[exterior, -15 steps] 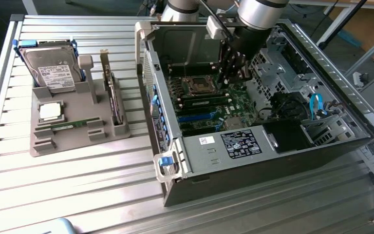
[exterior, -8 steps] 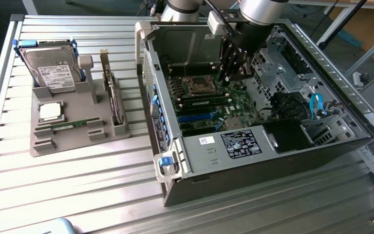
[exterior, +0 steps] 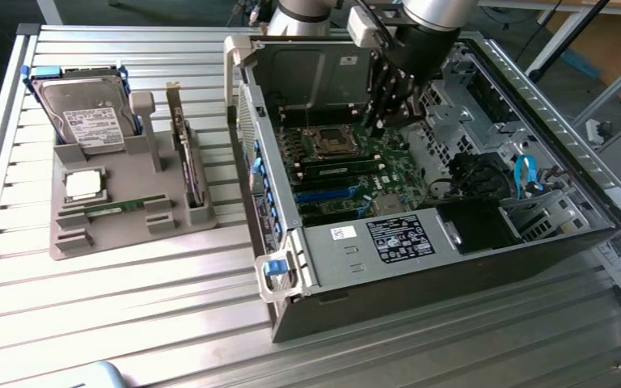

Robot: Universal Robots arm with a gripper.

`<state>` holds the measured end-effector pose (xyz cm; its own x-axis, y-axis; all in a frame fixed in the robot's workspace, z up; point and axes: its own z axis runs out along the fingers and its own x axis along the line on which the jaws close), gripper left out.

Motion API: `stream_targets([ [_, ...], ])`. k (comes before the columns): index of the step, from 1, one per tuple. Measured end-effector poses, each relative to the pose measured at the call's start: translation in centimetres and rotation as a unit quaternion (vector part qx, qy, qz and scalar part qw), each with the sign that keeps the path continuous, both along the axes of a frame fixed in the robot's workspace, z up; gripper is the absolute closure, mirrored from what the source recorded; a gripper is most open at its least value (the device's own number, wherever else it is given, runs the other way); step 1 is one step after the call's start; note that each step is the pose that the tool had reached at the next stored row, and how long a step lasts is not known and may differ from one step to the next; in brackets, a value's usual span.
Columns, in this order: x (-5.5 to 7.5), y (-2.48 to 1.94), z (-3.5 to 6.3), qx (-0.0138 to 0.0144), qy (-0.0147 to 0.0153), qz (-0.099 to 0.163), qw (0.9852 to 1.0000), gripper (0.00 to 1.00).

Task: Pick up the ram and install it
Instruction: 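Insert the ram into the slot, then press down the ram until it locks into place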

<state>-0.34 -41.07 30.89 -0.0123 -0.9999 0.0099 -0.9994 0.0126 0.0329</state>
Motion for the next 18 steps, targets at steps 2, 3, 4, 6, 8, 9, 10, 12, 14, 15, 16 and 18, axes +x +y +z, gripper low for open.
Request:
stream_targets([
  [2,0.00,0.00,0.25,0.0000,0.0000,0.000,1.0000,0.75],
  [3,0.00,0.00,0.37,0.0000,0.0000,0.000,1.0000,0.75],
  [4,0.00,0.00,0.51,0.0000,0.0000,0.000,1.0000,0.75],
  [6,0.00,0.00,0.67,0.0000,0.0000,0.000,1.0000,0.75],
  [8,0.00,0.01,0.67,0.0001,0.0000,0.000,1.0000,0.75],
  [9,0.00,0.01,0.67,0.0001,0.0000,0.000,1.0000,0.75],
  [10,0.00,0.00,0.68,0.0001,0.0000,0.000,1.0000,0.75],
  [12,0.00,0.00,0.68,0.0000,0.0000,0.000,1.0000,0.75],
  [14,0.00,0.00,0.68,0.0000,0.0000,0.000,1.0000,0.75],
  [15,0.00,0.01,0.68,0.0000,0.0000,0.000,1.0000,0.75],
  [16,0.00,0.00,0.68,0.0000,0.0000,0.000,1.0000,0.75],
  [18,0.00,0.00,0.68,0.0000,0.0000,0.000,1.0000,0.75],
])
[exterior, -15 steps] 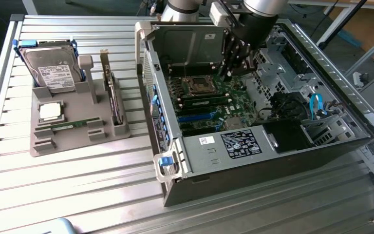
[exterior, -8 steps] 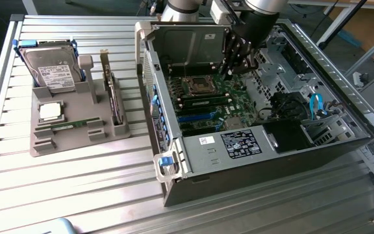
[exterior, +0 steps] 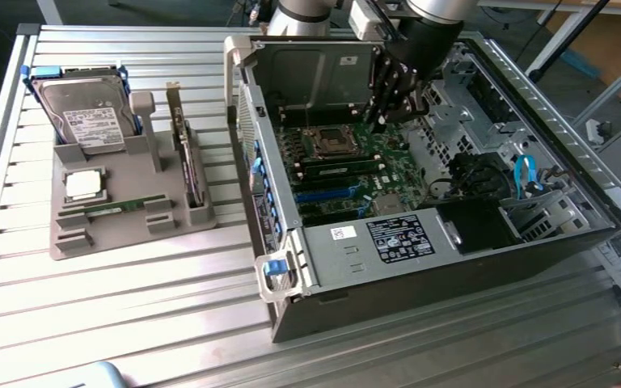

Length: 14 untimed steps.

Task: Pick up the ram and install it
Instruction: 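Press down the ram until it locks into place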

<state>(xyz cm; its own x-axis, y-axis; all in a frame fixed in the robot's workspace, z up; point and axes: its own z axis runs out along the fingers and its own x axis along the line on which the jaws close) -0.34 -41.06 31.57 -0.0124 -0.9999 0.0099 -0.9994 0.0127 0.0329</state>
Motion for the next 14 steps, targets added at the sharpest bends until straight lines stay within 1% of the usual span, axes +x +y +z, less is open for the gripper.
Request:
stream_targets([
  [5,0.00,0.00,0.00,0.0000,0.0000,0.000,1.0000,0.75],
  [6,0.00,0.00,0.00,0.0000,0.0000,0.000,1.0000,0.83],
  [7,0.00,0.00,0.00,0.0000,0.0000,0.000,1.0000,0.83],
  [8,0.00,0.00,0.00,0.0000,0.0000,0.000,1.0000,0.89],
  [14,0.00,0.00,0.00,0.0000,0.0000,0.000,1.0000,0.89],
])
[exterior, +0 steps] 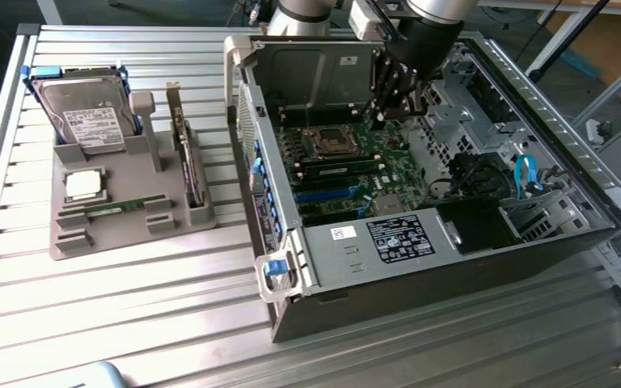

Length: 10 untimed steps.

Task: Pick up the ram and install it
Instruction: 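Press down the ram until it locks into place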

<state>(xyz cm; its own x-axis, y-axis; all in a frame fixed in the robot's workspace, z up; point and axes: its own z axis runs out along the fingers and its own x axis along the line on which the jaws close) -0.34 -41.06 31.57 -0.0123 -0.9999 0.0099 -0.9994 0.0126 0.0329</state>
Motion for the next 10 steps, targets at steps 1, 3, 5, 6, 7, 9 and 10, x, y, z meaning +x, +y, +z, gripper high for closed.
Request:
stream_targets([
  [1,0.0,0.00,0.00,0.0000,0.0000,0.000,1.0000,0.89],
  [3,0.4,0.00,0.00,0.0000,0.0000,0.000,1.0000,0.89],
  [5,0.9,0.00,0.01,-0.0001,0.0000,0.000,1.0000,0.89],
  [6,1.3,0.00,0.01,-0.0001,0.0000,0.000,1.0000,0.89],
  [7,1.6,0.00,0.00,0.0000,0.0000,0.000,1.0000,0.89],
  [9,2.1,0.00,0.00,0.0000,0.0000,0.000,1.0000,0.89],
  [10,2.4,0.00,0.00,0.0000,0.0000,0.000,1.0000,0.89],
])
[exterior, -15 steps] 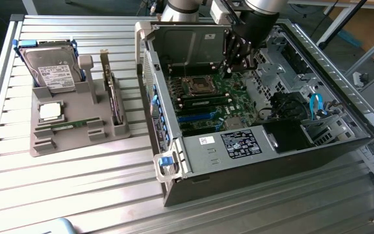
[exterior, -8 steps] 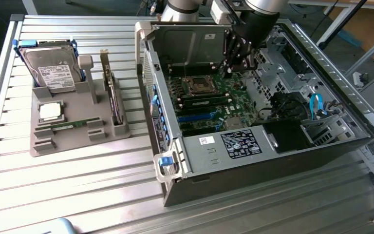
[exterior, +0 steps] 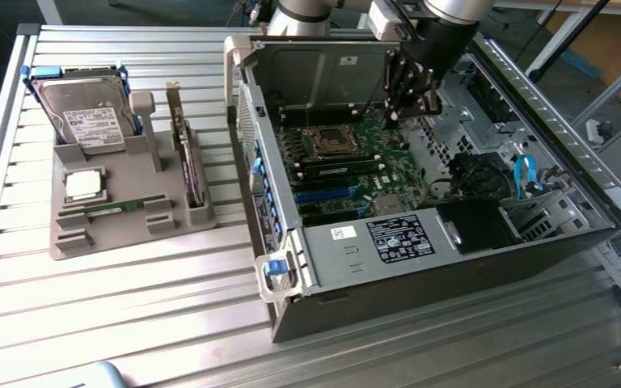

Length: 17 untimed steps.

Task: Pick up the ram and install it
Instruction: 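Press down the ram until it locks into place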

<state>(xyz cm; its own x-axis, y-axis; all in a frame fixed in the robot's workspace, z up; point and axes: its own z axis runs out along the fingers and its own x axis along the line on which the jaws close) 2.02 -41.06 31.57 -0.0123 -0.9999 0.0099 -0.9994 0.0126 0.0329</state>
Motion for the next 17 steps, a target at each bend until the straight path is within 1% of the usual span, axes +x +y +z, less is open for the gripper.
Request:
stream_targets([
  [7,0.6,0.00,0.00,0.0000,0.0000,0.000,1.0000,0.89],
  [12,1.2,0.00,0.00,0.0000,0.0000,0.000,1.0000,0.89],
  [17,1.3,0.00,-0.05,0.0001,0.0000,0.000,1.0000,0.89],
])
